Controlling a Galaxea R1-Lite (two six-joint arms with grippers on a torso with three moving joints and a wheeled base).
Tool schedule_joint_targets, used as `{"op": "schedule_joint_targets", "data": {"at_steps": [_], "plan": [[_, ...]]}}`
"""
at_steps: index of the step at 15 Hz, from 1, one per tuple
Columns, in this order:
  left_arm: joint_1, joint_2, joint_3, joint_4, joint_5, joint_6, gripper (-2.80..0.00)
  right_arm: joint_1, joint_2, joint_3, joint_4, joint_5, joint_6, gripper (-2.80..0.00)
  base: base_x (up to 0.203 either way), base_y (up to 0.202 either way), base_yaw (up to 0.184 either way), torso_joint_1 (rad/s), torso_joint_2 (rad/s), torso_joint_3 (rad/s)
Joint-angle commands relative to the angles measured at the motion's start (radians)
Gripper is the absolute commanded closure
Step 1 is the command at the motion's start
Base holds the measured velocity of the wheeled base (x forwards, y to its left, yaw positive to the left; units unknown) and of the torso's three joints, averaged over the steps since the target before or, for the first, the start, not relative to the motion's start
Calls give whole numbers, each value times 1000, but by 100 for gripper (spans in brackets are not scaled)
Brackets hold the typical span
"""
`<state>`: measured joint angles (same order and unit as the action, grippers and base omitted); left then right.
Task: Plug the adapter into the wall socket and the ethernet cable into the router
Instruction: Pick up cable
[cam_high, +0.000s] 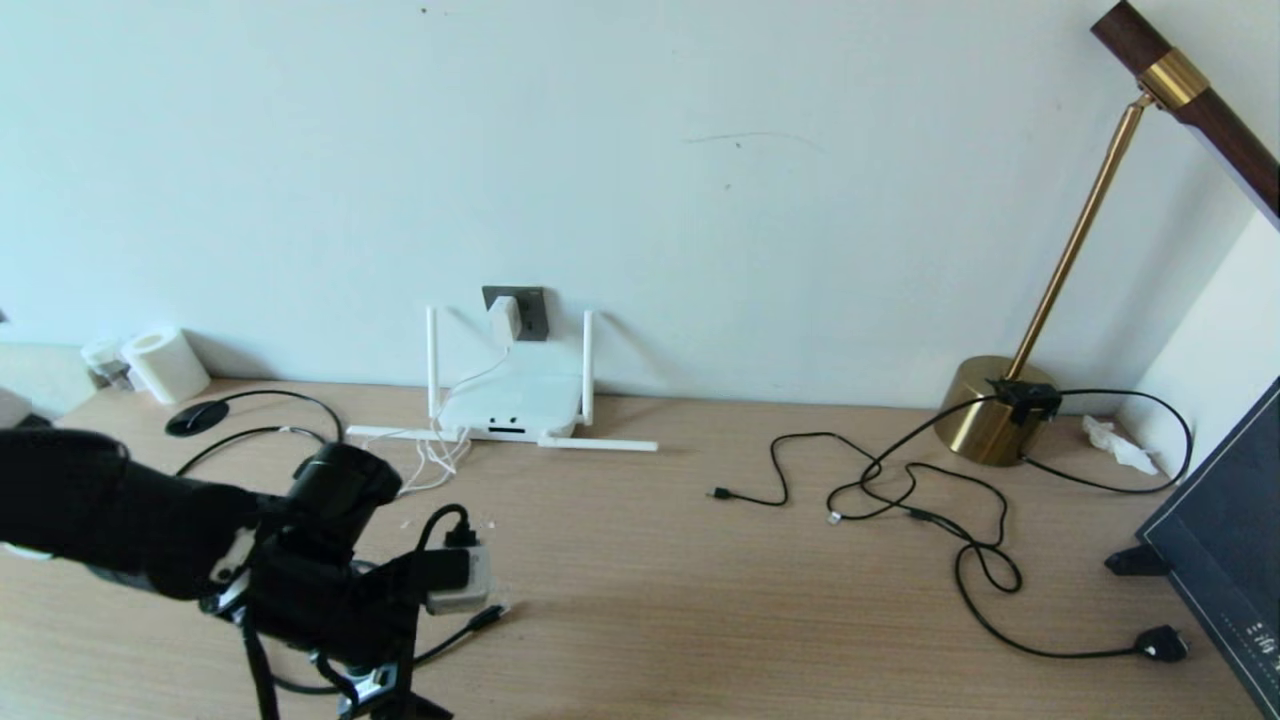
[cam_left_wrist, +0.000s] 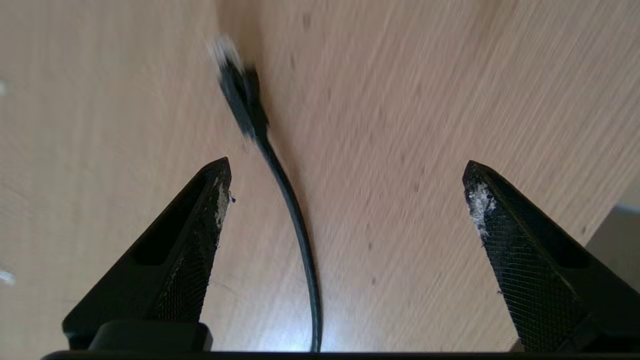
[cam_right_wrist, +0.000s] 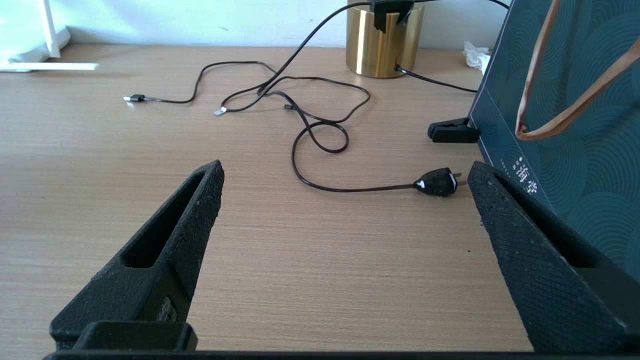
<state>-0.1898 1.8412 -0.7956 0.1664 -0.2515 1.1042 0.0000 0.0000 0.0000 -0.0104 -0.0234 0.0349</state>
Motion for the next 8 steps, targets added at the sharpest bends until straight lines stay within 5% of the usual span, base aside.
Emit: {"op": "schedule_joint_targets", "data": {"at_steps": [1, 8], "plan": [[16, 31, -32, 23, 0, 12, -280, 0, 1, 0, 0, 0, 0, -280, 0, 0, 0, 0, 0, 0], [20, 104, -159, 136, 11, 17, -280, 0, 0, 0, 0, 0, 0, -280, 0, 0, 0, 0, 0, 0]]}}
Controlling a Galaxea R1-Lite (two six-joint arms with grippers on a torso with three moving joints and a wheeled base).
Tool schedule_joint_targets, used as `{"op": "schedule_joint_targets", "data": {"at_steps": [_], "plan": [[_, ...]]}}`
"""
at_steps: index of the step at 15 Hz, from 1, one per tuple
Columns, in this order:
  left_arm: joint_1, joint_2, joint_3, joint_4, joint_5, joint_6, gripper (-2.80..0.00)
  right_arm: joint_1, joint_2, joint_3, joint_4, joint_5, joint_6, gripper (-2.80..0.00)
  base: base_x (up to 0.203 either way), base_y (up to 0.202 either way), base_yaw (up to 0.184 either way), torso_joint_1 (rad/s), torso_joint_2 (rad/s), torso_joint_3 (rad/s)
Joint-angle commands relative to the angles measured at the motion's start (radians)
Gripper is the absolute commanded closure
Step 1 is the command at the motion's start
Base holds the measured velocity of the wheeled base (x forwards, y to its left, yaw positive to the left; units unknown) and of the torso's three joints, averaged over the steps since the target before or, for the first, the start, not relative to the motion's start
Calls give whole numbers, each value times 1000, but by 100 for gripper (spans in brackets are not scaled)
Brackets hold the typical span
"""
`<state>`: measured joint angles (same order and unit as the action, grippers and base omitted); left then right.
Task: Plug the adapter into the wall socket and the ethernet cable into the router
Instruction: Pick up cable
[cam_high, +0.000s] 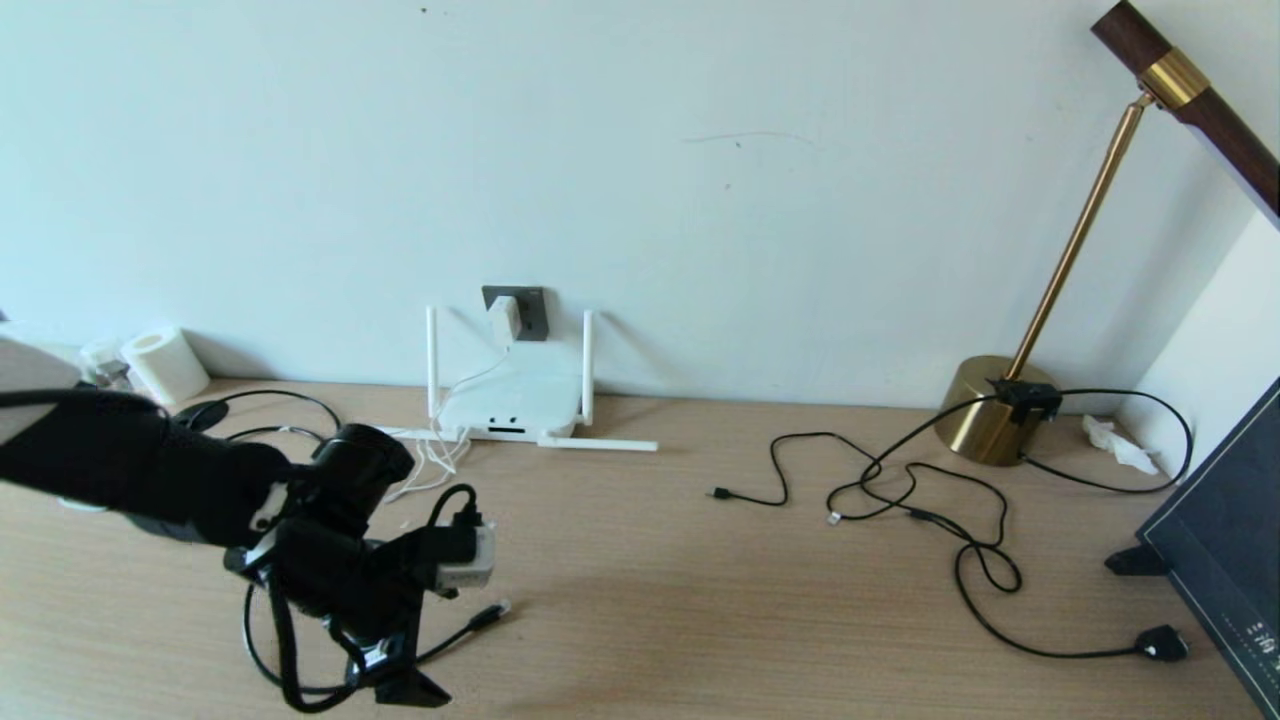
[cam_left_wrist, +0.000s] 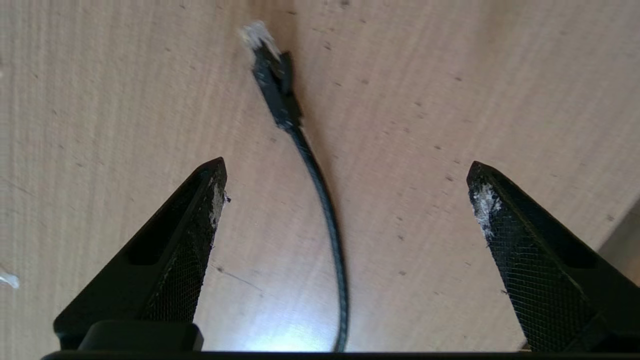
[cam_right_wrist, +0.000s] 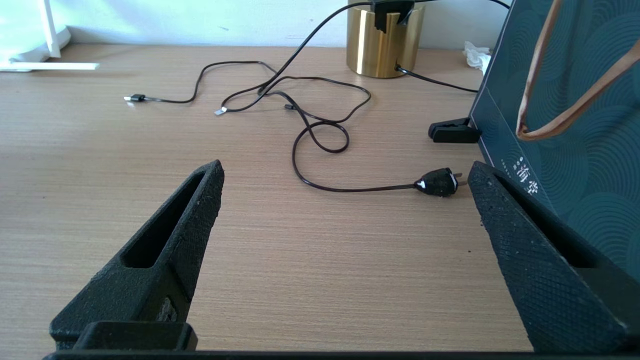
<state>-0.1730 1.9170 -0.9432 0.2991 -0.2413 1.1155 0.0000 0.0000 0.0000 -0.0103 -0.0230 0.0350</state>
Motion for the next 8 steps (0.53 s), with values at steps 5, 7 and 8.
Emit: {"op": "schedule_joint_targets", "data": {"at_steps": [5, 7, 8], "plan": [[3, 100, -85, -5, 27, 3, -280, 0, 1, 0, 0, 0, 0, -280, 0, 0, 0, 0, 0, 0], [3, 111, -101, -5, 49, -4, -280, 0, 0, 0, 0, 0, 0, -280, 0, 0, 0, 0, 0, 0], [3, 115, -106, -5, 50, -14, -280, 0, 0, 0, 0, 0, 0, -280, 0, 0, 0, 0, 0, 0]]}}
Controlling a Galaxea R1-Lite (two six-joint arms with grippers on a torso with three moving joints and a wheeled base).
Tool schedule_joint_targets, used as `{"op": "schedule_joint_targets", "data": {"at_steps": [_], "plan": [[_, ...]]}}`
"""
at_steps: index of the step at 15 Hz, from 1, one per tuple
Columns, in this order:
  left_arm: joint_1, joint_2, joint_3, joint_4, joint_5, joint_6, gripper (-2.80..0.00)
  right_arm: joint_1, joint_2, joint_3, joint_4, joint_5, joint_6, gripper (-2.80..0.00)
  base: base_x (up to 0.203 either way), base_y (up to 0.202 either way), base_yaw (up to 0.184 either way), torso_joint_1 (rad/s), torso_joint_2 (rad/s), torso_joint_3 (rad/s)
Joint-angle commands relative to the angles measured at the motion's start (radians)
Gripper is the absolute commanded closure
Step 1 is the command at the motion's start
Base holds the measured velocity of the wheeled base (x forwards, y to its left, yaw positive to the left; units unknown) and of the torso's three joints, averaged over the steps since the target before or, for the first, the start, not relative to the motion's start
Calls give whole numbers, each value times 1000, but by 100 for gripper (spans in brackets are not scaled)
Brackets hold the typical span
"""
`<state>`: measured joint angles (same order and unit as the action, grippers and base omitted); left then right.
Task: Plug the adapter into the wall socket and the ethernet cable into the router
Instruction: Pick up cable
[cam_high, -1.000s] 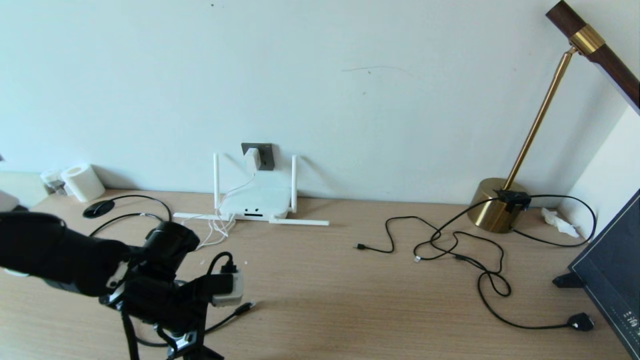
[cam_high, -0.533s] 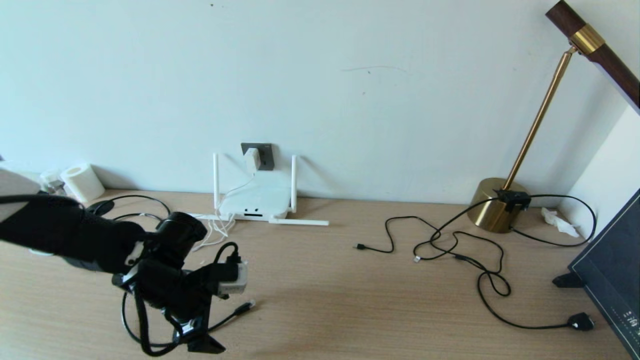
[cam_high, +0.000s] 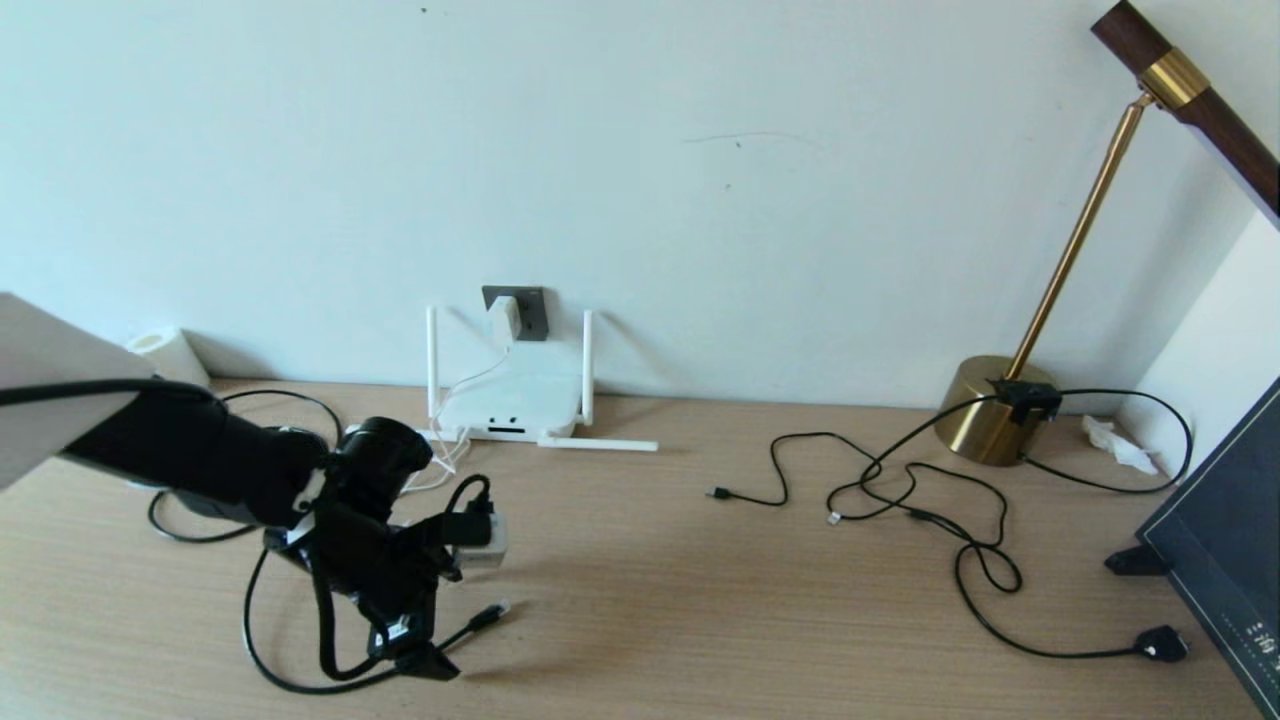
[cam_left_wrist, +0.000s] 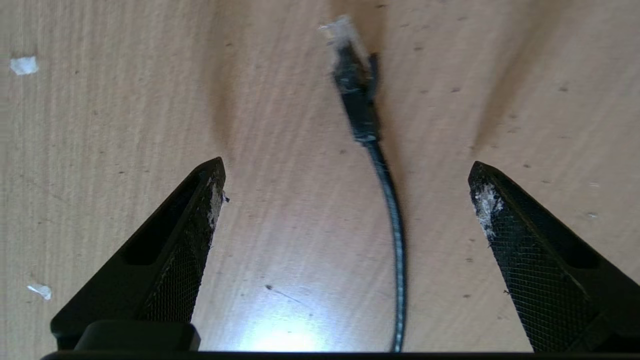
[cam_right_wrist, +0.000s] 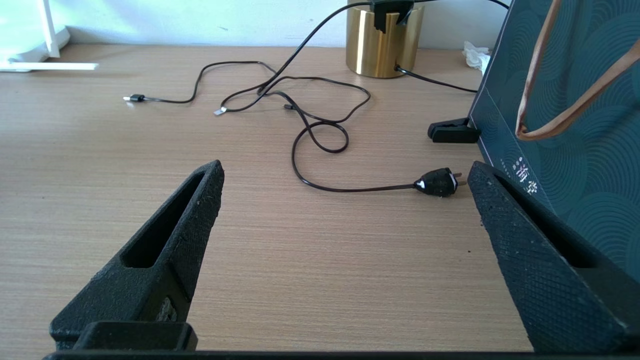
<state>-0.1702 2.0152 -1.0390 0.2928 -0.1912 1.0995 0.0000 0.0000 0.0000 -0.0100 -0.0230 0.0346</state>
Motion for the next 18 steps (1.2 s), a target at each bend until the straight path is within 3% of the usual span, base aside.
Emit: {"op": "schedule_joint_targets", "data": {"at_steps": [1, 10, 11, 18], "plan": [[0, 19, -19, 2, 2, -1, -280, 0, 0, 0, -1, 0, 1, -280, 0, 0, 0, 0, 0, 0], [0, 36, -24, 2, -1, -4, -280, 0, 2, 0, -1, 0, 1, -280, 0, 0, 0, 0, 0, 0], [-1, 34, -23, 1, 1, -4, 0, 0, 2, 0, -1, 0, 1, -280, 0, 0, 0, 0, 0, 0], [-4, 22, 54, -21, 17, -3, 0, 0, 0, 0, -1, 0, 1, -280, 0, 0, 0, 0, 0, 0]]}}
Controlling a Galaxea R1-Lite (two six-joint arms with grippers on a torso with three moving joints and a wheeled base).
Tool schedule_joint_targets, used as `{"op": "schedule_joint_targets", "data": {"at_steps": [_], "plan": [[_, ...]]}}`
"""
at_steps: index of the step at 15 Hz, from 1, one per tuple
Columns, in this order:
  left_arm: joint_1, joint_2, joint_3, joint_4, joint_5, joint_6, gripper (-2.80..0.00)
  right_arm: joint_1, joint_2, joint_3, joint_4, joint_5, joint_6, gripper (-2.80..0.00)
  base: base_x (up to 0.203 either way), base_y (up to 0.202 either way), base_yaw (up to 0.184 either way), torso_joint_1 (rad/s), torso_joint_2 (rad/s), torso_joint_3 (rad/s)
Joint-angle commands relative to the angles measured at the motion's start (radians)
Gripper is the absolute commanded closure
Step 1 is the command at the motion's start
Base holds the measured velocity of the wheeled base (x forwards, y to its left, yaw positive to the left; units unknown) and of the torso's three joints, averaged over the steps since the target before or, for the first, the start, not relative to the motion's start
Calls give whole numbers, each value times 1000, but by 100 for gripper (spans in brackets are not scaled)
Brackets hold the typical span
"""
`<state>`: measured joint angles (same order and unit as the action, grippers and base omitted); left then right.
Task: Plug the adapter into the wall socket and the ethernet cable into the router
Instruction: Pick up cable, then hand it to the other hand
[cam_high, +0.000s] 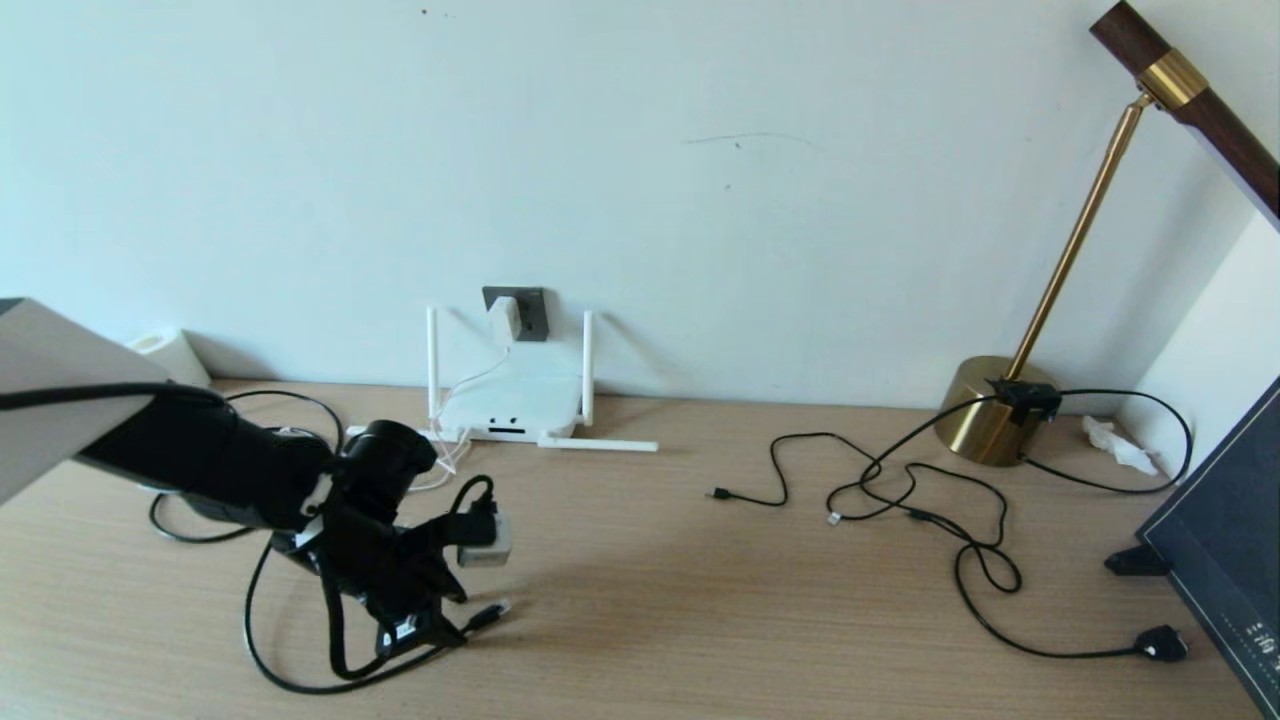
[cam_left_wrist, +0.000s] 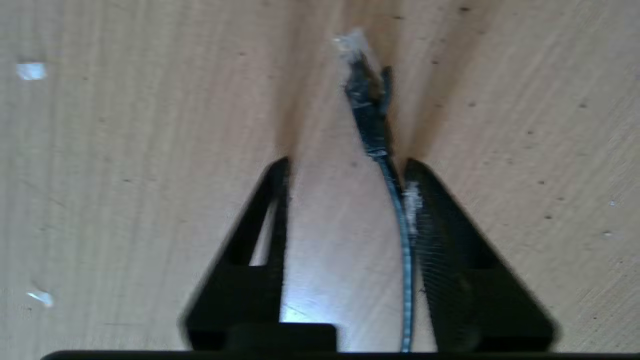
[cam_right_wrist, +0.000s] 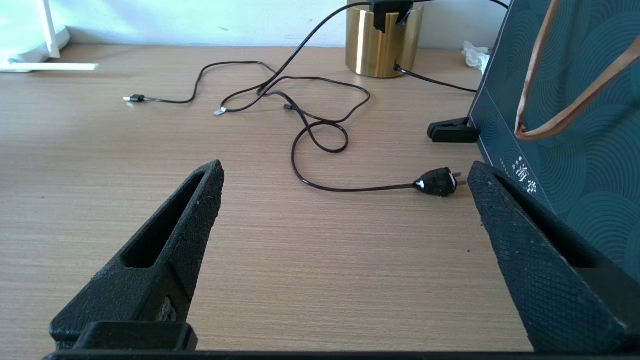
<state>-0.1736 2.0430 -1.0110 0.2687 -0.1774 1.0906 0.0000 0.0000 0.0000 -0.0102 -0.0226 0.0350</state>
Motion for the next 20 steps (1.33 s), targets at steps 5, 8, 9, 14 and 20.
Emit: {"op": "schedule_joint_targets", "data": {"at_steps": [5, 8, 9, 14, 20], "plan": [[-34, -59, 60, -22, -1, 5, 0, 0, 2, 0, 0, 0, 0, -280, 0, 0, 0, 0, 0, 0], [-48, -190, 69, -16, -42, 5, 0, 0, 2, 0, 0, 0, 0, -280, 0, 0, 0, 0, 0, 0], [-51, -256, 80, -13, -59, 5, 0, 0, 0, 0, 0, 0, 0, -280, 0, 0, 0, 0, 0, 0], [-66, -634, 113, 39, -164, -31, 0, 0, 0, 0, 0, 0, 0, -280, 0, 0, 0, 0, 0, 0], [-88, -961, 394, -3, -212, -169, 0, 0, 2, 0, 0, 0, 0, -280, 0, 0, 0, 0, 0, 0]]}}
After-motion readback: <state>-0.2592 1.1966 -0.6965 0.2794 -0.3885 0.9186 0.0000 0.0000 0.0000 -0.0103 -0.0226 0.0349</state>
